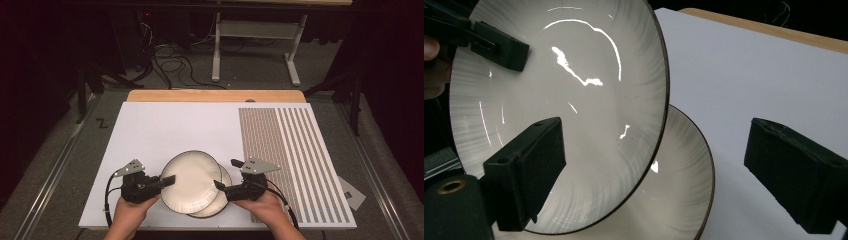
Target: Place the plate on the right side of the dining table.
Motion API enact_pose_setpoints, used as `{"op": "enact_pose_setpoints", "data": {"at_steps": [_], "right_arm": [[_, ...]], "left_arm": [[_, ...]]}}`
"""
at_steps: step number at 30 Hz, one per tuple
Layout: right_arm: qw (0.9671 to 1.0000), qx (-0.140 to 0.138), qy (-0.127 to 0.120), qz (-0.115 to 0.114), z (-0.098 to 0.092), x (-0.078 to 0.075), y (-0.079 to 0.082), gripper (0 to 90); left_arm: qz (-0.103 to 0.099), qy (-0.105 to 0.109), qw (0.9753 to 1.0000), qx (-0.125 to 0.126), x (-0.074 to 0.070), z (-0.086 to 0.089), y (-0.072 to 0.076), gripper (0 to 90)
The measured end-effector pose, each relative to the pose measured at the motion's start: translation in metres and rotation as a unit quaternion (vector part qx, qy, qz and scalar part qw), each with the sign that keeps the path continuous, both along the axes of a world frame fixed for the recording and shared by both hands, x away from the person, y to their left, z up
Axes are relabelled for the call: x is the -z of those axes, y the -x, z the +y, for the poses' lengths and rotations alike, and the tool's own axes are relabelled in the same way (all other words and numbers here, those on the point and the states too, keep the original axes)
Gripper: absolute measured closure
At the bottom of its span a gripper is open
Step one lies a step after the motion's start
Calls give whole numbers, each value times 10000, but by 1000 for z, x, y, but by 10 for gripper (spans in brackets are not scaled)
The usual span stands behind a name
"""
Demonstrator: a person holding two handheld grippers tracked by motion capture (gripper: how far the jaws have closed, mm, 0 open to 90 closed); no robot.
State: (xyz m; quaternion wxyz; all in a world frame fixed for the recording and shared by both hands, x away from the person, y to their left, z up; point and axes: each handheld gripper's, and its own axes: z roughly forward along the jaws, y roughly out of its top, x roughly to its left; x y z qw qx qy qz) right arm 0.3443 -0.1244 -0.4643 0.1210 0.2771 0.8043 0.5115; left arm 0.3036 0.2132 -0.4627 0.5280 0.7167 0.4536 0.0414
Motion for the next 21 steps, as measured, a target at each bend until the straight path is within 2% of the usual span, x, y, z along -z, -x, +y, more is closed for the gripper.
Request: {"op": "enact_pose_setpoints", "data": {"at_steps": [8,11,13,16,18,20,21], "right_arm": [[9995,-102,-116,272,15,4,-7,146],[9991,-160,-73,384,18,8,-7,161],[9983,-235,-30,539,21,13,-7,189],[9982,-192,53,559,24,17,-5,187],[9979,-286,134,569,27,20,-3,189],[9974,-266,161,657,30,22,-2,207],[9971,-277,122,700,30,24,-2,252]], "left_arm": [[-35,-23,10000,12,-1,0,1,774],[-62,-35,10000,25,-1,0,1,775],[-64,-33,10000,26,-1,-1,1,774],[-61,-24,10000,16,-1,-1,1,774],[-62,-23,10000,14,-1,0,1,775],[-48,-17,10000,22,0,0,1,774],[-42,-14,10000,19,0,0,1,774]]}}
